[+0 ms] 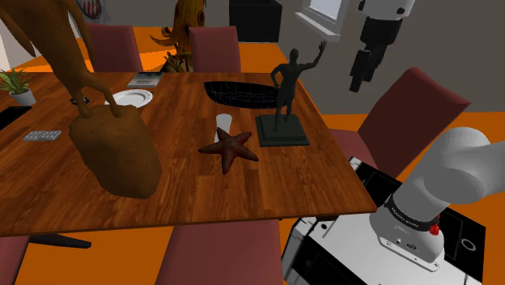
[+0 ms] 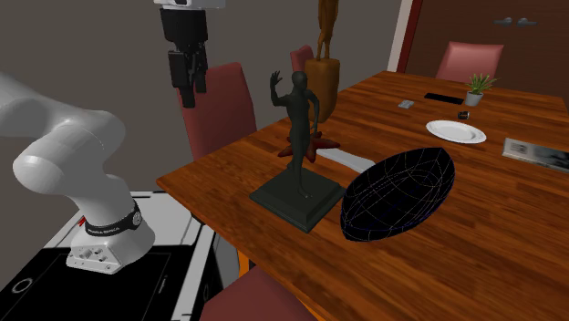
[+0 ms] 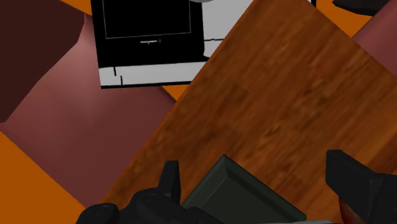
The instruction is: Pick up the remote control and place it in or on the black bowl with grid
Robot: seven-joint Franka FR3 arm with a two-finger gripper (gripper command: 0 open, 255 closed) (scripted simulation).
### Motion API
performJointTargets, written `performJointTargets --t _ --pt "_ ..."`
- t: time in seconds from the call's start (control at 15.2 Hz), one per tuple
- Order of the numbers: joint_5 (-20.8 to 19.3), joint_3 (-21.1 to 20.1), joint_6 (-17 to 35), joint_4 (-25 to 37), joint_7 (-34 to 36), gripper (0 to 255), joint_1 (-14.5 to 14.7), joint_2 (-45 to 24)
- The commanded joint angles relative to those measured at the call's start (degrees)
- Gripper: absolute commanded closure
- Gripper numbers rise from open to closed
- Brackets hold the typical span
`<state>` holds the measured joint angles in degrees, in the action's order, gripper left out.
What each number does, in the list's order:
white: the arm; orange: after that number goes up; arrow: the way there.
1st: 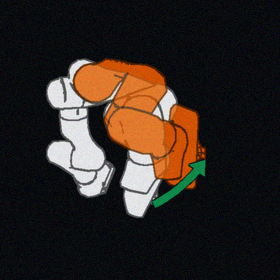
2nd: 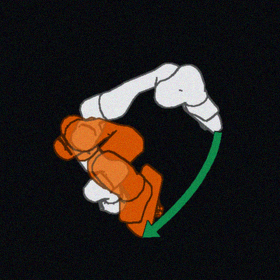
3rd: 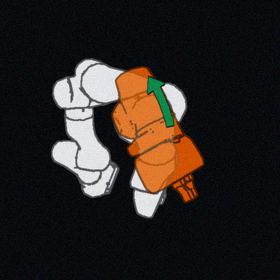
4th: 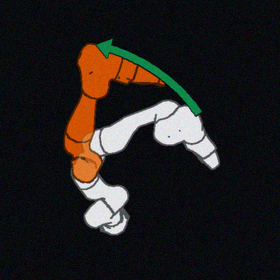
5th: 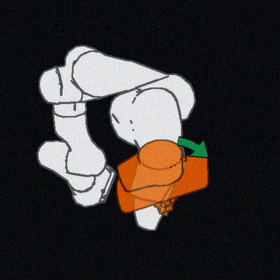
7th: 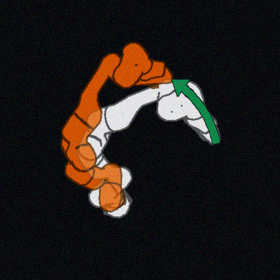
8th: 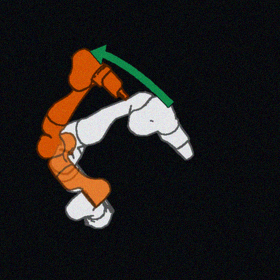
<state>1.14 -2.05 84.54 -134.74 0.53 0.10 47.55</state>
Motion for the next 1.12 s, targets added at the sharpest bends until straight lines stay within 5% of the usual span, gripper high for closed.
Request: performJointTargets --t 0.0,0.59,1.06 --pt "0.0 0.0 0.0 0.0 0.0 0 0.0 0.0" --pt "5.13 -9.26 13.55 0.74 15.21 0 -0.98 -13.27" --pt "5.06 -15.53 22.74 6.21 27.14 0 -2.56 -27.18"
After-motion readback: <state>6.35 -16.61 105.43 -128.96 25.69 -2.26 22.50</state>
